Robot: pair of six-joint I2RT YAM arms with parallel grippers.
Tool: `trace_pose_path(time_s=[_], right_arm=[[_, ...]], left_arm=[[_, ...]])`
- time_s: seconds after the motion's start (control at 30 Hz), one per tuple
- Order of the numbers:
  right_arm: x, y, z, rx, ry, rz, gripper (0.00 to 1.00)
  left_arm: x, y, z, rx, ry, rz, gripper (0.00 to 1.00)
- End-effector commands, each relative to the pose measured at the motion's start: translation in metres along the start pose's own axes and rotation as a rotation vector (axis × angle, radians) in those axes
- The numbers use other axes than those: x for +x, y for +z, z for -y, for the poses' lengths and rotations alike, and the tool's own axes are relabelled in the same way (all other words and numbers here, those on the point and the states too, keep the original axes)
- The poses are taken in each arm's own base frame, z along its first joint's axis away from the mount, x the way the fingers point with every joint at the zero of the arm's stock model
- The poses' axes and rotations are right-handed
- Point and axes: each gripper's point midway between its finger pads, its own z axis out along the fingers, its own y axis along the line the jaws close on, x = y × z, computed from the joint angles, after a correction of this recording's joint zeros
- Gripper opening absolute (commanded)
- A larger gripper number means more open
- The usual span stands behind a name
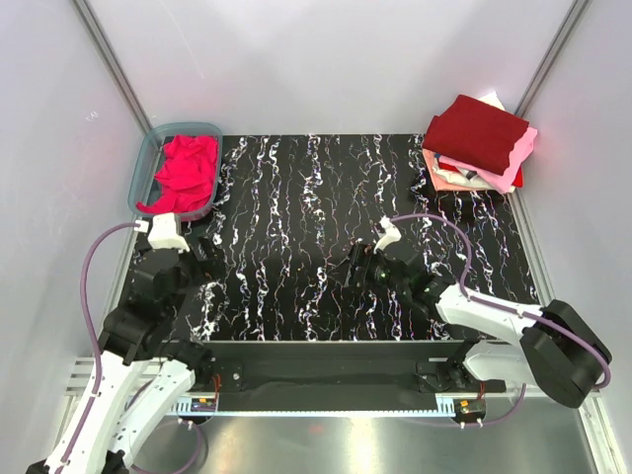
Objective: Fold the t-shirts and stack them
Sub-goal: Grab the tshirt from the pile
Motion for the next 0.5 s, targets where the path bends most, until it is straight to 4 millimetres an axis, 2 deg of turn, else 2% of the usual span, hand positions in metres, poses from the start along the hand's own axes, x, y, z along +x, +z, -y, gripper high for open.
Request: trace_pose_path(time_s=[0.0,0.13,0.17,0.23,0.3,0.33,0.37,0.4,0.43,0.47], right_arm=[[-0.017,-0.003,-0.017,-0.056,-0.015,0.072,0.92],[-0.013,0.000,-0.018,-0.061,-0.026,0.046,0.92],[-0.012,0.001,-0.017,-0.056,-0.024,0.041,0.92],[-0.012,0.003,-0.019,-0.060,-0.028,0.028,0.92],[-0.011,0.004,-0.019,-0.060,-0.029,0.019,0.92],[-0.009,0.005,-0.019,-0.061,-0.029,0.010,0.92],[-0.008,0.006,-0.018,-0.058,-0.029,0.006,0.91],[-0.009,0.007,-0.019,-0.060,-0.031,0.004,0.92],[-0.007,0.008,-0.018,-0.057,-0.029,-0.001,0.92],[-0.006,0.008,-0.017,-0.051,-0.029,-0.007,0.91]], left_arm=[[-0.013,0.001,0.000,-0.015,-0.017,0.039,0.99],[-0.017,0.010,-0.011,-0.115,0.000,0.014,0.99],[-0.025,0.010,-0.011,-0.126,0.007,0.021,0.99],[-0.028,0.021,-0.013,-0.175,0.053,-0.017,0.99],[-0.047,0.027,-0.009,-0.183,0.070,-0.002,0.99],[-0.049,0.040,-0.016,-0.234,0.074,-0.031,0.99],[-0.068,0.043,-0.016,-0.248,0.054,-0.007,0.99],[-0.074,0.051,-0.019,-0.266,0.039,-0.016,0.99],[-0.071,0.073,-0.031,-0.302,0.004,-0.081,0.99],[-0.086,0.080,-0.033,-0.299,-0.039,-0.077,0.99]])
